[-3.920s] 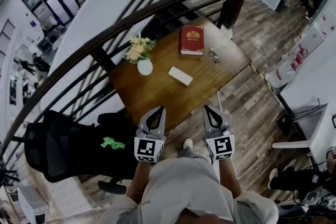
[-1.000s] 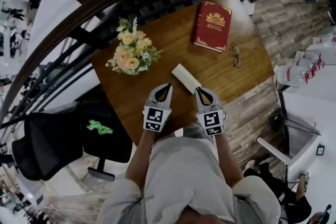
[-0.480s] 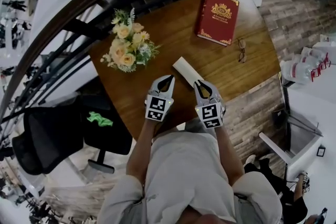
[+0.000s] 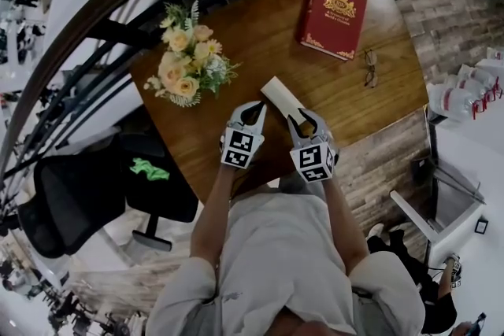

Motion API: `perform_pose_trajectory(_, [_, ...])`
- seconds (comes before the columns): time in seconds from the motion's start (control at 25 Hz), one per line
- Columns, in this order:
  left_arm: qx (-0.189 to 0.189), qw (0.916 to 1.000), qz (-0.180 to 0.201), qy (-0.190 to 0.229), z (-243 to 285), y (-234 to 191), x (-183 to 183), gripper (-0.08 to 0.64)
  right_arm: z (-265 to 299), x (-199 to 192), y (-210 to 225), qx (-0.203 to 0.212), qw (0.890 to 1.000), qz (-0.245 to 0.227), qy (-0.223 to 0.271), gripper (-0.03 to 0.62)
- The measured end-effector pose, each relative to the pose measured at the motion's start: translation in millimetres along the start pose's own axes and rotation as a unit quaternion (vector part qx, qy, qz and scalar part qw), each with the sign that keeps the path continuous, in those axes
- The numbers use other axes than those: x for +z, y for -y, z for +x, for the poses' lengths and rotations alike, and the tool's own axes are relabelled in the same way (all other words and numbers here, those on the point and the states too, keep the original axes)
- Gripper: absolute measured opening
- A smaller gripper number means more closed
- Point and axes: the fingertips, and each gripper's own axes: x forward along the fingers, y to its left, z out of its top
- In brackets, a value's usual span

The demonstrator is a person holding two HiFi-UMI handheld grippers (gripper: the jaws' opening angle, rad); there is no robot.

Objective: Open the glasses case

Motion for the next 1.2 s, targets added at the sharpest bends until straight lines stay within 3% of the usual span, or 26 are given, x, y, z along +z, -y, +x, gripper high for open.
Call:
perform_pose_trajectory(0.96, [-0.008, 0.9984, -0.001, -0.056, 35, 0, -22, 0.019, 37, -32, -4, 0.003, 0.998, -0.041, -0.056, 0.274])
perform_pose_trajectory(1.2, [-0.007, 0.9978, 0.007, -0.066, 38, 2, -23, 0.018, 43, -37, -8, 0.006, 0.997, -0.049, -0.065, 0.287])
